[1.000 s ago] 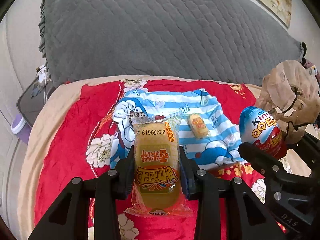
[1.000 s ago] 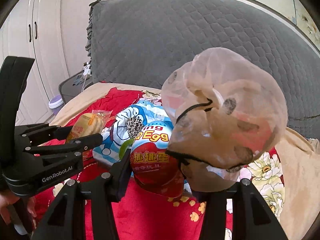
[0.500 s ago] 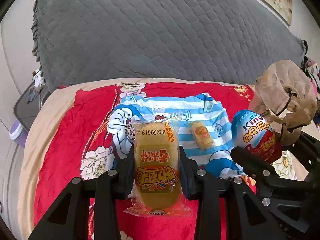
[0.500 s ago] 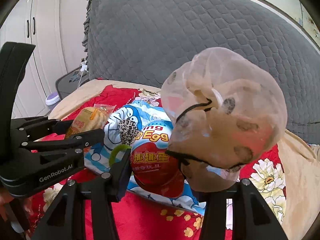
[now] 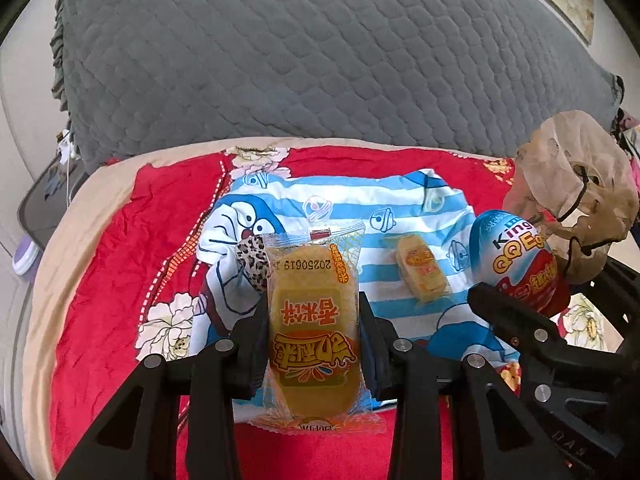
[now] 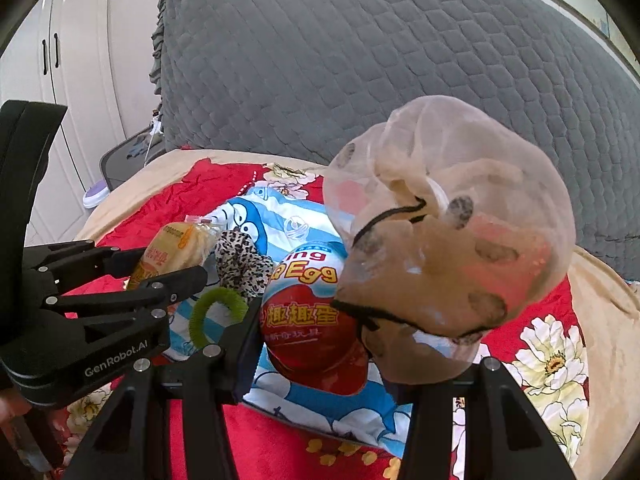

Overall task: Organize objects
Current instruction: 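Carry snack cake with left tool while right tool carries bag and egg over shirt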

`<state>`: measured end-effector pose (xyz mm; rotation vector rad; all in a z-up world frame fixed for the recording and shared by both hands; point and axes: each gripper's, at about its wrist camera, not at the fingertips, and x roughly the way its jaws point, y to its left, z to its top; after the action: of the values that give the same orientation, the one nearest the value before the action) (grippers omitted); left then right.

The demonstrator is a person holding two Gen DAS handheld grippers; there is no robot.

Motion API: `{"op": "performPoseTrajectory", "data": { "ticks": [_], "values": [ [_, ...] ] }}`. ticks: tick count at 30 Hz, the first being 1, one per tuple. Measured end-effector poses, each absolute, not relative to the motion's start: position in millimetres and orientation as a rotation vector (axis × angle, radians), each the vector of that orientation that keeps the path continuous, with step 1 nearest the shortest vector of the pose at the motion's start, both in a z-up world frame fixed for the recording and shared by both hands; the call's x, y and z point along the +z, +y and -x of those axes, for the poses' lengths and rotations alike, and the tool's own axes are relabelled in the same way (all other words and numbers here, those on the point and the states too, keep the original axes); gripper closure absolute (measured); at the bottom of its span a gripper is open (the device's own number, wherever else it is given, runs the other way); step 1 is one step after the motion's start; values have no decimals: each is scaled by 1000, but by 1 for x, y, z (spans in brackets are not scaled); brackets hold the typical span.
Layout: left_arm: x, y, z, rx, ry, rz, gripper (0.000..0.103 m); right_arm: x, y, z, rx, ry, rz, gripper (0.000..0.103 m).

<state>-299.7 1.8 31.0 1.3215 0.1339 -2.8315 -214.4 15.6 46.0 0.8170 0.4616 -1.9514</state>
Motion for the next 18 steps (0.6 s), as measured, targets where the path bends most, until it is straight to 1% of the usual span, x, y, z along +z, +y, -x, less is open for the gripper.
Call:
{"op": "performPoseTrajectory", "data": {
  "ticks": [18],
  "values": [
    [0, 7, 317, -2807, 122, -1366, 64, 18, -1, 228, -1930, 498, -861, 53]
  ]
}}
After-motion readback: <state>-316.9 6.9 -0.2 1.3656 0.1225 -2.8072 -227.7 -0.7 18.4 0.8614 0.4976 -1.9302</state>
